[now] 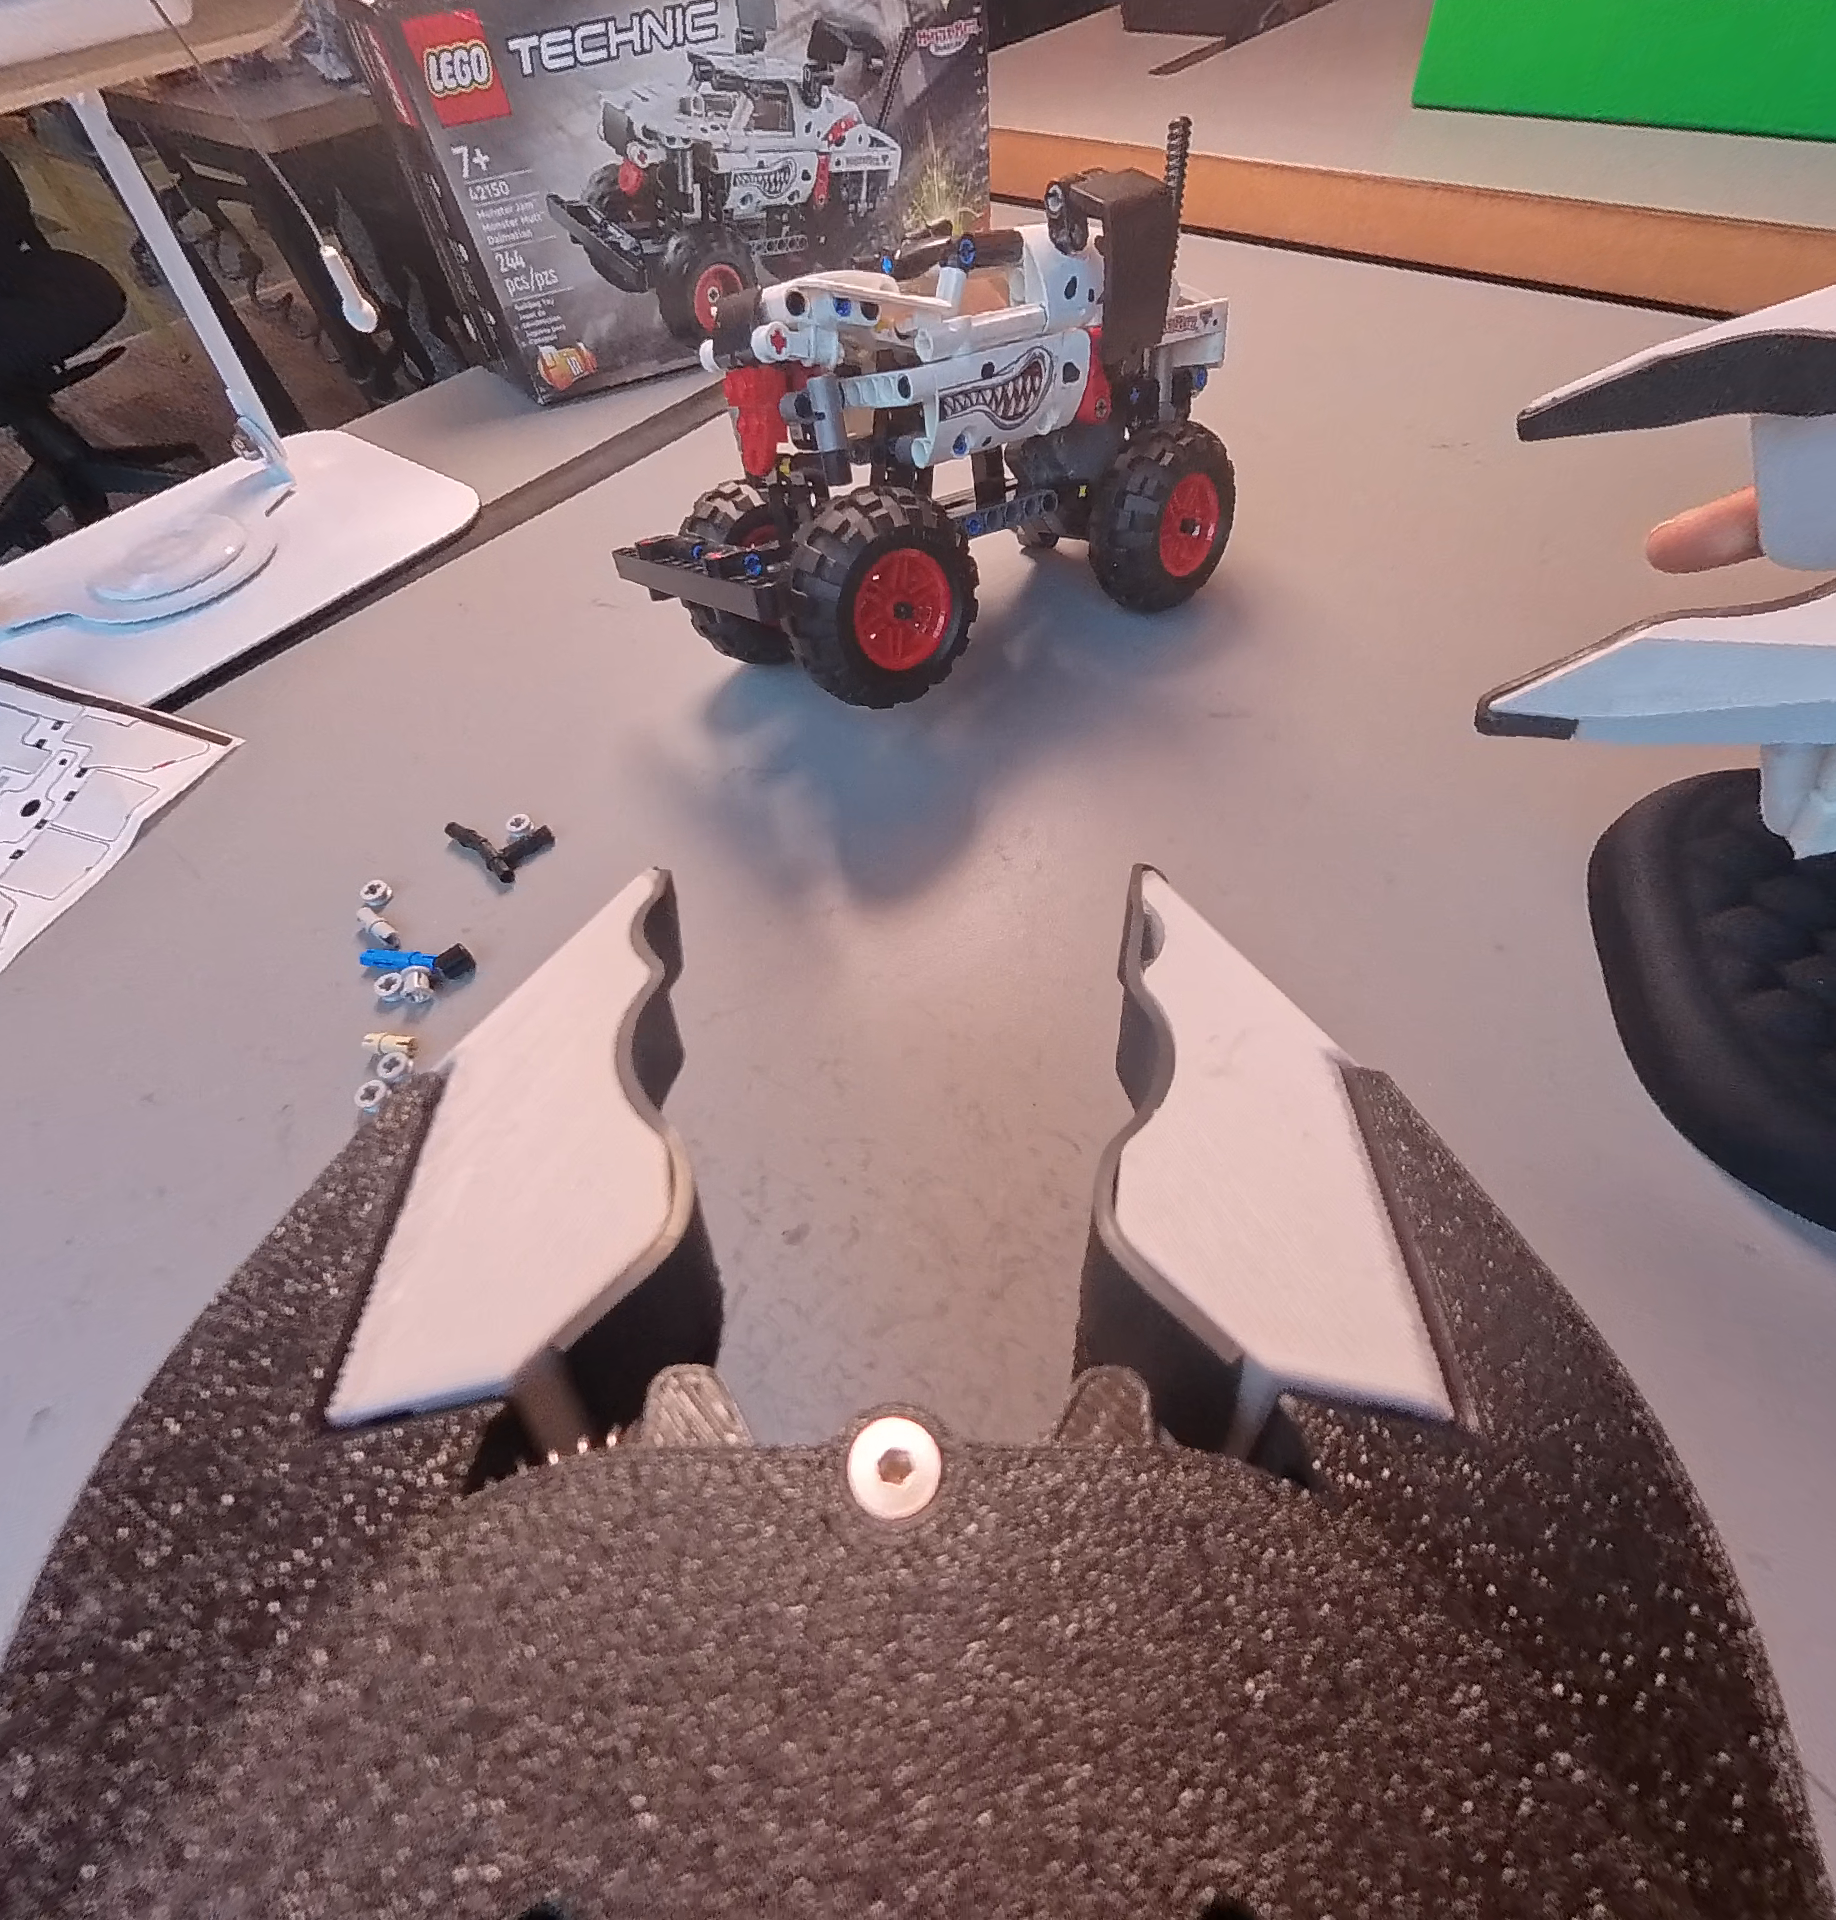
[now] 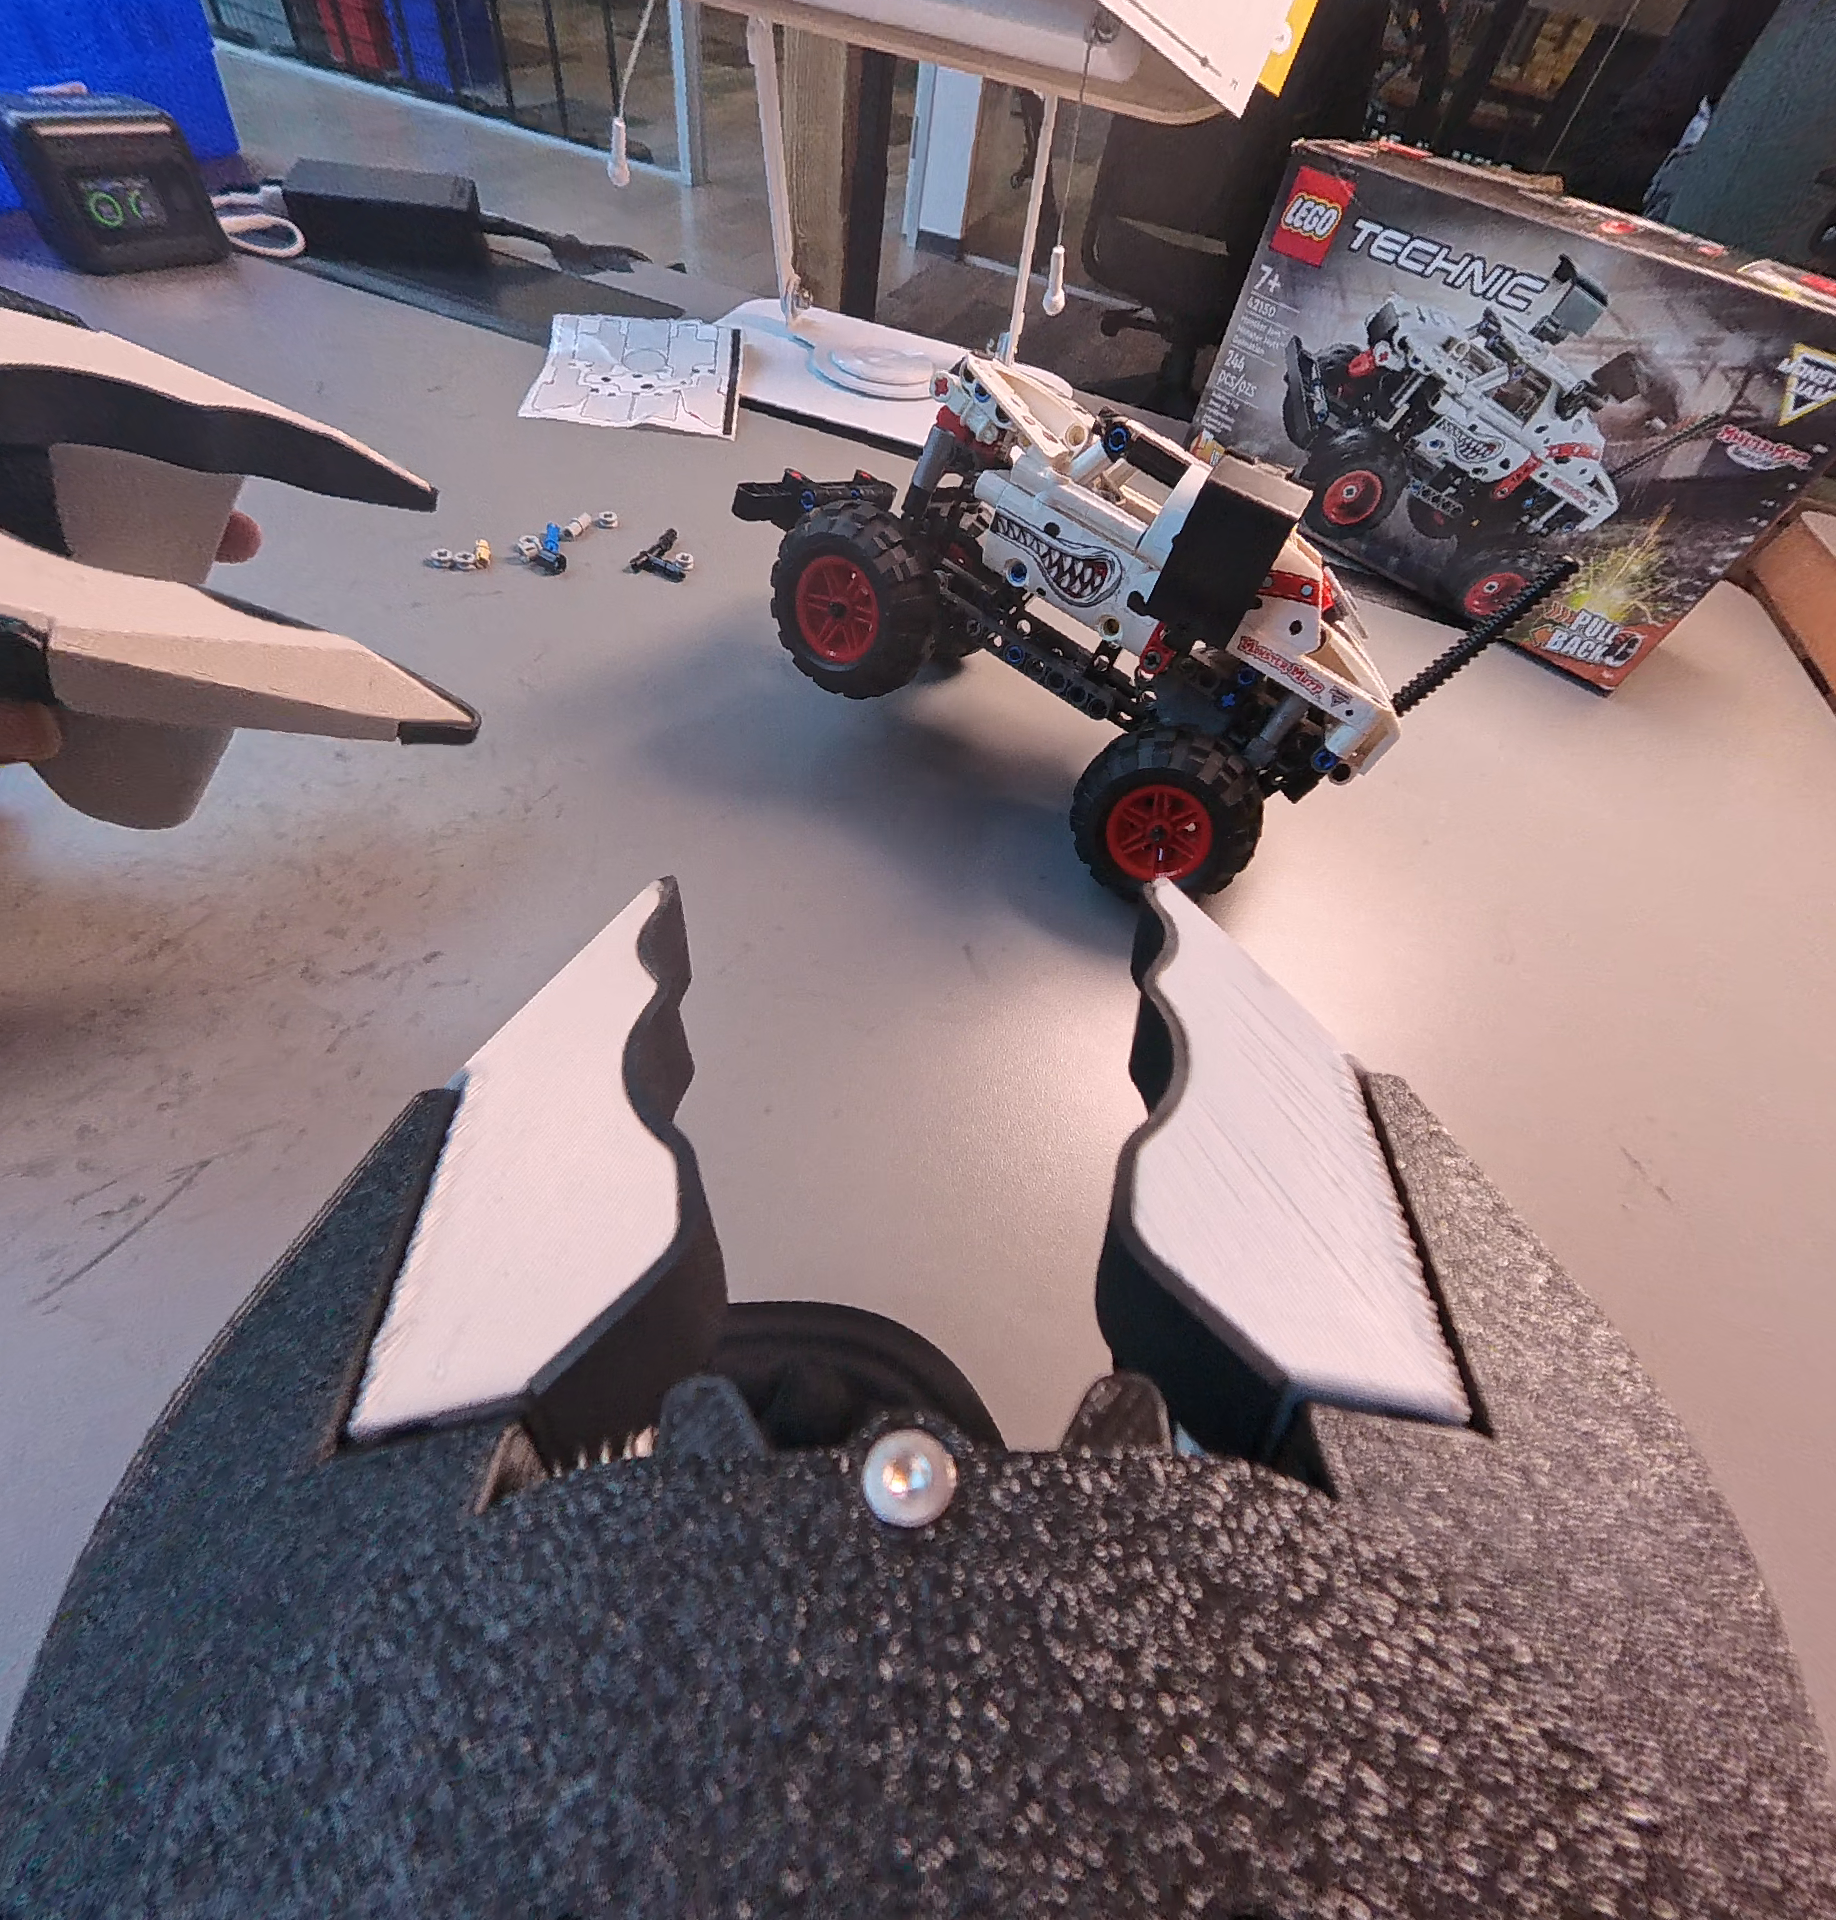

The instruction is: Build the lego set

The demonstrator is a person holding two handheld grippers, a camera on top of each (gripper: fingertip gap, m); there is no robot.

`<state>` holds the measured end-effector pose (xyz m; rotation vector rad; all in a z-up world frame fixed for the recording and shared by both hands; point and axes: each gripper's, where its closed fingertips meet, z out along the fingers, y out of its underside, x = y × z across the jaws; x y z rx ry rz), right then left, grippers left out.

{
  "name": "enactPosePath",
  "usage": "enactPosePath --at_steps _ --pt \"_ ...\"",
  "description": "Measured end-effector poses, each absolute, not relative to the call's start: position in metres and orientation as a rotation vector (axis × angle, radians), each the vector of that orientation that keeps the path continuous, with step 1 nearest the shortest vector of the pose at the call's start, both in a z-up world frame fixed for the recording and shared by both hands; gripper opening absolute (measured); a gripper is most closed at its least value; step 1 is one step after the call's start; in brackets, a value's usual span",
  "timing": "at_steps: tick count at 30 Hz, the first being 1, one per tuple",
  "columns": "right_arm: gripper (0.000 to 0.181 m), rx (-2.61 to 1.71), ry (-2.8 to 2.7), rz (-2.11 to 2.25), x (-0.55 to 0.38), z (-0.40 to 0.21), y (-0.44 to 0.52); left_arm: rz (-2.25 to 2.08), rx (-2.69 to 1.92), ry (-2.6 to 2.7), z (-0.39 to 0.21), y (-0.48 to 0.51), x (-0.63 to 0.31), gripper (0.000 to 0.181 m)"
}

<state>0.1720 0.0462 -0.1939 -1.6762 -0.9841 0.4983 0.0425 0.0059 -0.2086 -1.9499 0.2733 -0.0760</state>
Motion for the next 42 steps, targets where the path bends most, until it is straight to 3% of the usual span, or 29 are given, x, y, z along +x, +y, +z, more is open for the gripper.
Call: enactPosePath --at_steps 6,10,42 --pt "0.080 -1.667 -1.004 0.479 0.171 -0.195 0.045 -0.081 -1.939 0.274 -0.205 0.004 0.043 0.078" --pt "0.074 -1.653 -1.030 0.465 0.169 -0.196 0.042 -0.093 -1.923 0.289 -0.202 0.002 0.045 0.086" --pt "0.072 -1.613 -1.073 0.417 0.165 -0.197 0.037 -0.079 -1.903 0.251 -0.197 0.002 0.040 0.078"
